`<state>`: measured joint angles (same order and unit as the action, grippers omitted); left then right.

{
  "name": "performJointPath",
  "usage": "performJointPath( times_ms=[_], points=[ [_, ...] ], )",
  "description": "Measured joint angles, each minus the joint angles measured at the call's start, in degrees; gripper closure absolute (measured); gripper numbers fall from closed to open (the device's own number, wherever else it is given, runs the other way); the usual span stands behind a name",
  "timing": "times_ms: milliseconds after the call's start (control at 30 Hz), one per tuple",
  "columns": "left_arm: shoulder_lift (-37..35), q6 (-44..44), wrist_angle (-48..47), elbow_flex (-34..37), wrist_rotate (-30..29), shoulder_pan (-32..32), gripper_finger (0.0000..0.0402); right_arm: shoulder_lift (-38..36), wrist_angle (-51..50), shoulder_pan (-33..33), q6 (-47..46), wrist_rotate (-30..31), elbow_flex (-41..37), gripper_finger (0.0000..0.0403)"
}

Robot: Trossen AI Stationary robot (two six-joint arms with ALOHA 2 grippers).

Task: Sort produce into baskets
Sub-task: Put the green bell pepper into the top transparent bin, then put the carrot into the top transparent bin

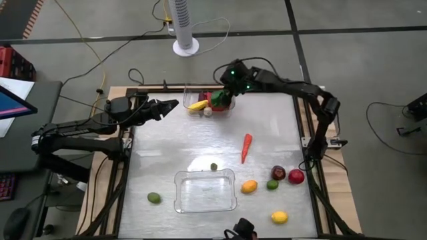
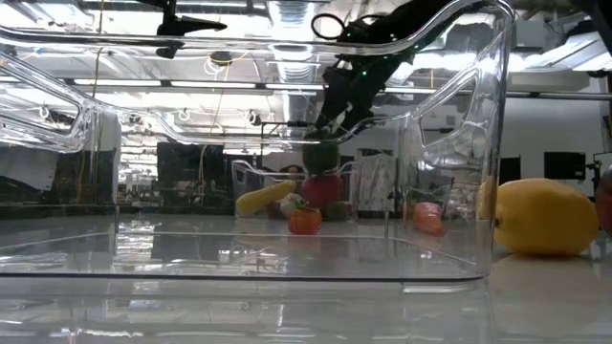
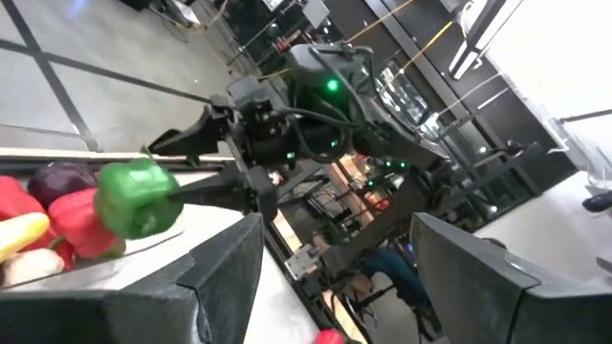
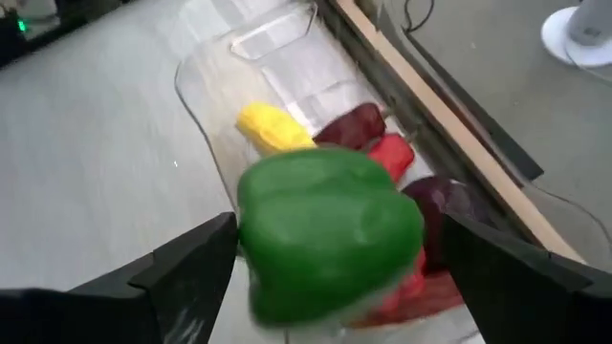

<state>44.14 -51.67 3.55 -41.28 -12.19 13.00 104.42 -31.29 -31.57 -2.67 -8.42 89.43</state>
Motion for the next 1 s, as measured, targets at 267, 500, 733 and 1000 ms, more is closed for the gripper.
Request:
performJointPath(
  times_ms=[267,500,733,1000],
  points=[
    [0.00,1.38,-0.22,0.00,-0.02,0.01,0.0150,-2.52,-7.12,-1.54,0.79,4.11,3.00,0.0018],
    [-0.01,3.52,-1.96,0.00,-0.07,0.01,0.0150,-3.39,-20.31,-2.52,1.11,1.06,3.36,0.0019],
    [0.02,3.60,-6.65,0.00,-0.11,0.01,0.0150,-4.18,-26.04,2.03,1.71,-3.47,1.26,0.0020],
    [-0.19,5.57,-6.70,0.00,-1.57,0.01,0.0150,-5.62,-26.64,8.43,-7.27,-2.33,-6.47,0.0020]
  ],
)
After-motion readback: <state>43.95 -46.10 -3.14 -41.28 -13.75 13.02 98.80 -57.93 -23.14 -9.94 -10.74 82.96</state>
